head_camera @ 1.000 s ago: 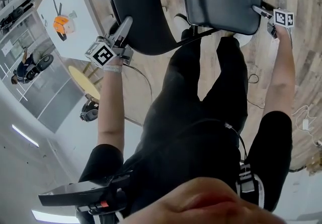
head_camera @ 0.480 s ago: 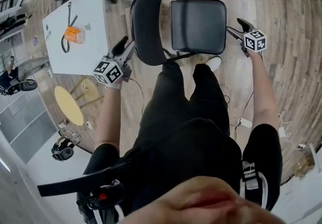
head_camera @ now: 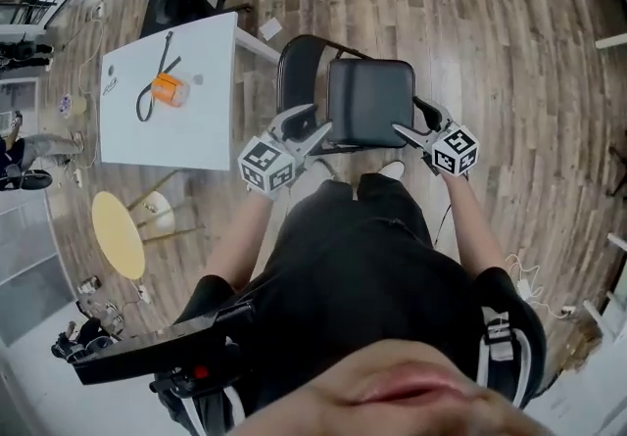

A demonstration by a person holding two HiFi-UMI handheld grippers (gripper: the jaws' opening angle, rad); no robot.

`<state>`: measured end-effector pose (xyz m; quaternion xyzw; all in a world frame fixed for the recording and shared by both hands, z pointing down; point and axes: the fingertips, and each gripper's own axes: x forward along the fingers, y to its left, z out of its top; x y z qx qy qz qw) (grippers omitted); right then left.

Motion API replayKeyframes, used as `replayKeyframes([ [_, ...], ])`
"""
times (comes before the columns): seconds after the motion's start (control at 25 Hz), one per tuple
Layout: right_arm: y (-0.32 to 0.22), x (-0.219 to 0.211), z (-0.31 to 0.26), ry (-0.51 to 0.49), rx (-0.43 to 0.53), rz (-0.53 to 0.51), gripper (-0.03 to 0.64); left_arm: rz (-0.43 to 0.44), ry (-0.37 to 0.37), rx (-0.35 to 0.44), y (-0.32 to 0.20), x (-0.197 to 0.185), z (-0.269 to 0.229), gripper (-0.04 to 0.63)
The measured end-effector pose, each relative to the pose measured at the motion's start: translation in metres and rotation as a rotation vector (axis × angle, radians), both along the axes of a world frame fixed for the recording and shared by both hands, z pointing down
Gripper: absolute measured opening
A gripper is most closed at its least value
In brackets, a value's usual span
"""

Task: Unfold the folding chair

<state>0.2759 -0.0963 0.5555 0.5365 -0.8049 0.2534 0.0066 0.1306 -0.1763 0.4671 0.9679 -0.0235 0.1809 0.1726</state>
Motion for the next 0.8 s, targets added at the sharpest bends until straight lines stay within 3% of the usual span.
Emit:
replayKeyframes([
  [0.16,0.004,-0.030,-0.065,-0.009,0.087,0.077,0.360,0.084,0.065,0.027,0.035,-0.002,-0.028,0.192],
  [0.32,0.001,-0.056,-0.117,0.073,0.178,0.077,0.177,0.071,0.146,0.054,0.036,-0.005,-0.052,0.170],
  [0.48,-0.014,-0.091,-0.153,0.152,0.243,0.052,0.065,0.094,0.215,0.085,0.026,-0.012,-0.073,0.070],
  [0.56,-0.018,-0.103,-0.169,0.177,0.267,0.081,0.033,0.096,0.247,0.097,0.024,-0.020,-0.082,0.012],
  [0.8,-0.019,-0.131,-0.203,0.211,0.325,0.091,0.009,0.086,0.315,0.157,0.023,-0.029,-0.103,0.005],
])
